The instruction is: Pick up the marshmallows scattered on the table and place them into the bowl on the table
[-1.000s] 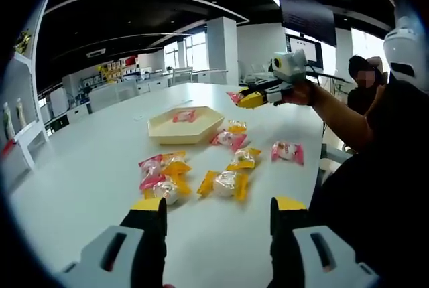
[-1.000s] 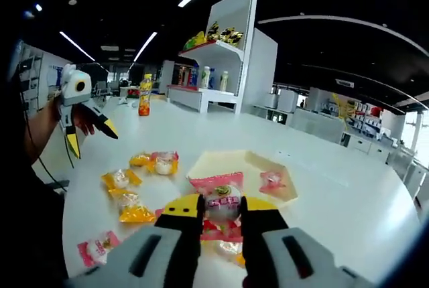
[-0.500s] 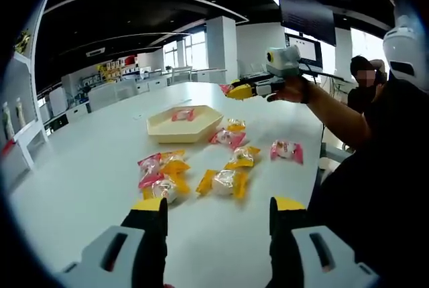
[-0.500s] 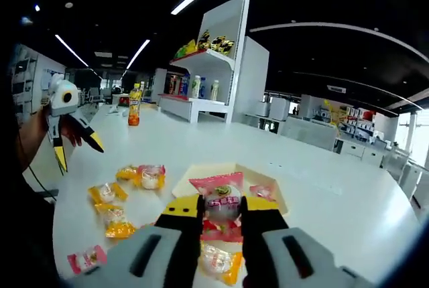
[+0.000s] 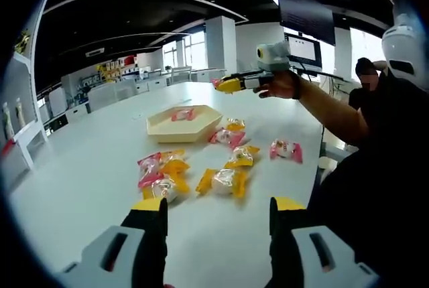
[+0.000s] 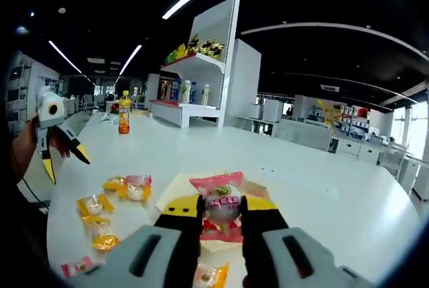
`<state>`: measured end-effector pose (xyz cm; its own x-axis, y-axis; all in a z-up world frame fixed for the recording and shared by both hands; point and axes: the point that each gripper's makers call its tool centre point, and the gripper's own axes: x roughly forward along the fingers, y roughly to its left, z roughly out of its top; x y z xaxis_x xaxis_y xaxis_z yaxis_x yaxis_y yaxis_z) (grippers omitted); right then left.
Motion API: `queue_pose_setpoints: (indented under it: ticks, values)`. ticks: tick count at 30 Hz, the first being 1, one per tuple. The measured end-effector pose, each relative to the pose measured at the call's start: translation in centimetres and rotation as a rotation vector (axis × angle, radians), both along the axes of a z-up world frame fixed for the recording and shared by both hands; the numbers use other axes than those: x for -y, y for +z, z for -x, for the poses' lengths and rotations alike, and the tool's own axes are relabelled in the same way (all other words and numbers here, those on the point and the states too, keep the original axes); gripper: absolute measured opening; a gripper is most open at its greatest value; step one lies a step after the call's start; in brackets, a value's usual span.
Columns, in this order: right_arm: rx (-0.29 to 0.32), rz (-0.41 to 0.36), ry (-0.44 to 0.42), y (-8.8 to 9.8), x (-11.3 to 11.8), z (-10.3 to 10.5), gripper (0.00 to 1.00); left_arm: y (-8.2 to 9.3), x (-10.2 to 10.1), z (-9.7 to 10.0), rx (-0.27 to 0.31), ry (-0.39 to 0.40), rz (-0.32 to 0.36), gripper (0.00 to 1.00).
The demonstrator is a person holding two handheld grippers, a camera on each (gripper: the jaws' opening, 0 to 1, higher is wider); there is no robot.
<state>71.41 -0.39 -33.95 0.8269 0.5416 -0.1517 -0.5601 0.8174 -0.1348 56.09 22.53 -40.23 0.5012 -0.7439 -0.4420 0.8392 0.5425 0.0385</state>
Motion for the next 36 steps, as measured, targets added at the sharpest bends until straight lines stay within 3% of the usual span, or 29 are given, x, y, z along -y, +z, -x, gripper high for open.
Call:
queue_pose_setpoints:
  ticks: [10,19,36]
  values:
    - [-0.011,-0.007,-0.026,-0.4,-0.4,-1.5,0.22,0.0,0.2,0.0,0.001,-0.006,-0.003,0.6]
    - [-0.048,-0.019,-0.086,-1.7,0.3,-4.3,0.22,0.3,-0.3,-0.1,0.004,0.005,-0.006,0.6]
    - [-0.058,0.01,-0.091,-3.6,-0.6,-5.1,0.23,0.6,-0.4,-0.2,0.012,0.004,-0.007,0.6]
